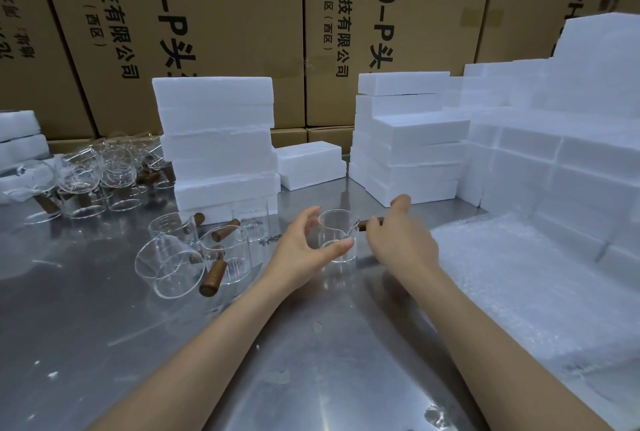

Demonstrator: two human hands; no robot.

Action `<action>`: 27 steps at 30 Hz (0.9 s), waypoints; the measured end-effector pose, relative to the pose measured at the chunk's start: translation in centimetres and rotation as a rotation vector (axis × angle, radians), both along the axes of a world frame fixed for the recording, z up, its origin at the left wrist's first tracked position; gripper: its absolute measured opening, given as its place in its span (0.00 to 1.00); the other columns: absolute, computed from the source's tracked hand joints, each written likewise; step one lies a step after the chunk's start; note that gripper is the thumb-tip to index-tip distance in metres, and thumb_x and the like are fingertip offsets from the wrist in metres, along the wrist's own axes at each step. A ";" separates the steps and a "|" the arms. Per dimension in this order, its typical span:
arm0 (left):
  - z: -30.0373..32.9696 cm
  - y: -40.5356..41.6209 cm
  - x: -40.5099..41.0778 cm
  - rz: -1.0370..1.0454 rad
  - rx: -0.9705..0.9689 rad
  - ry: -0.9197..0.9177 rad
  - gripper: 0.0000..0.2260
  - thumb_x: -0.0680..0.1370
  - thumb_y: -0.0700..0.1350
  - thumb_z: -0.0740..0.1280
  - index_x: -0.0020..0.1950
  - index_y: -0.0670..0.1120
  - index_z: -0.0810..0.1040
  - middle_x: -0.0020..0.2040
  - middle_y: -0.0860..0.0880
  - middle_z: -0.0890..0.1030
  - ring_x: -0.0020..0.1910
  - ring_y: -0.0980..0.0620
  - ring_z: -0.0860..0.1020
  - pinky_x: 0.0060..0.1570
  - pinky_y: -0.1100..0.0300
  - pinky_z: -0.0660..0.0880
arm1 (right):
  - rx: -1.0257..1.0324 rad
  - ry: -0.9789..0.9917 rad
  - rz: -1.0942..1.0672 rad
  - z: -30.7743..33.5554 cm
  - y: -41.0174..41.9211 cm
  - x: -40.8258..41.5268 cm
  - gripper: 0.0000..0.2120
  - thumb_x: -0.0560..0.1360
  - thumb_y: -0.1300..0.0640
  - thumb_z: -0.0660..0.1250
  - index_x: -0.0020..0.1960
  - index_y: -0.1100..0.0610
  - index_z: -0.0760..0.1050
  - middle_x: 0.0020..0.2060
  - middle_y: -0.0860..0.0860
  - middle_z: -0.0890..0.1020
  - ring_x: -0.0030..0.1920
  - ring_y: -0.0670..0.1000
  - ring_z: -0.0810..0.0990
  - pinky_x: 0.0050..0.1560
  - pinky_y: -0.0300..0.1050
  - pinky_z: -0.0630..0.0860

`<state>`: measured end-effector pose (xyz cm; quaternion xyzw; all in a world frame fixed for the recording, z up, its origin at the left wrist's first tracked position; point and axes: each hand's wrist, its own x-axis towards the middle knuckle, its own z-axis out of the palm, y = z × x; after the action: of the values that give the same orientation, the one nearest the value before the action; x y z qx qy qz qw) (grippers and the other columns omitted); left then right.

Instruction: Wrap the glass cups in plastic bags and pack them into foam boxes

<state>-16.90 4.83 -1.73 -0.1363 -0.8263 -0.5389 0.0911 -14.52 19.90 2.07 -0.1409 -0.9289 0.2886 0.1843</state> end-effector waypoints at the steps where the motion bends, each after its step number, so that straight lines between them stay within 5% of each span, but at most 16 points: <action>1: 0.0 0.0 0.0 0.006 0.003 0.000 0.35 0.68 0.56 0.76 0.71 0.54 0.65 0.66 0.54 0.72 0.64 0.59 0.69 0.57 0.64 0.64 | 0.068 -0.011 -0.020 0.4 0.2 0.3 0.17 0.77 0.56 0.56 0.63 0.60 0.59 0.44 0.55 0.77 0.44 0.58 0.72 0.41 0.47 0.65; 5: 0.0 0.0 -0.1 0.009 -0.006 -0.009 0.36 0.67 0.59 0.75 0.71 0.56 0.65 0.67 0.54 0.72 0.63 0.59 0.69 0.56 0.64 0.64 | 0.278 -0.164 -0.099 1.5 1.6 1.3 0.17 0.75 0.59 0.60 0.62 0.59 0.63 0.60 0.56 0.70 0.61 0.57 0.67 0.48 0.48 0.65; 9: 0.0 -0.1 0.0 0.006 -0.025 -0.005 0.36 0.67 0.60 0.75 0.71 0.55 0.65 0.67 0.54 0.71 0.62 0.59 0.69 0.56 0.64 0.64 | 0.306 -0.395 -0.103 1.4 2.7 1.5 0.22 0.76 0.59 0.61 0.68 0.59 0.61 0.65 0.57 0.65 0.64 0.58 0.66 0.48 0.46 0.64; 11: 0.1 0.0 0.1 0.002 -0.039 0.003 0.36 0.67 0.60 0.74 0.72 0.55 0.65 0.67 0.54 0.71 0.62 0.59 0.69 0.56 0.64 0.64 | 0.307 -0.394 -0.107 1.5 3.0 1.4 0.19 0.75 0.61 0.62 0.66 0.59 0.64 0.63 0.56 0.69 0.62 0.58 0.70 0.46 0.45 0.65; 15: 0.2 0.0 0.2 0.001 -0.052 0.011 0.37 0.68 0.59 0.74 0.73 0.54 0.64 0.67 0.54 0.71 0.61 0.60 0.68 0.55 0.64 0.64 | 0.278 -0.337 -0.132 2.1 3.6 1.5 0.06 0.73 0.64 0.62 0.48 0.56 0.70 0.42 0.52 0.74 0.45 0.54 0.71 0.38 0.42 0.65; 20: 0.2 0.0 0.2 -0.009 -0.062 0.016 0.37 0.68 0.59 0.74 0.73 0.53 0.64 0.69 0.53 0.70 0.61 0.60 0.67 0.56 0.65 0.63 | 0.324 -0.431 -0.116 2.2 4.1 1.8 0.14 0.74 0.60 0.62 0.60 0.57 0.71 0.61 0.56 0.70 0.60 0.56 0.68 0.46 0.44 0.66; 27: 0.3 0.1 0.3 -0.023 -0.065 0.020 0.37 0.68 0.59 0.74 0.73 0.53 0.64 0.69 0.53 0.70 0.62 0.60 0.67 0.56 0.65 0.63 | 0.234 -0.326 -0.185 2.8 4.5 2.0 0.05 0.73 0.65 0.60 0.46 0.57 0.68 0.38 0.52 0.70 0.43 0.55 0.70 0.40 0.44 0.66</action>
<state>-16.62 4.89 -1.46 -0.1539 -0.8408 -0.5114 0.0887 -12.48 24.41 4.91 -0.2481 -0.9567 0.1339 0.0723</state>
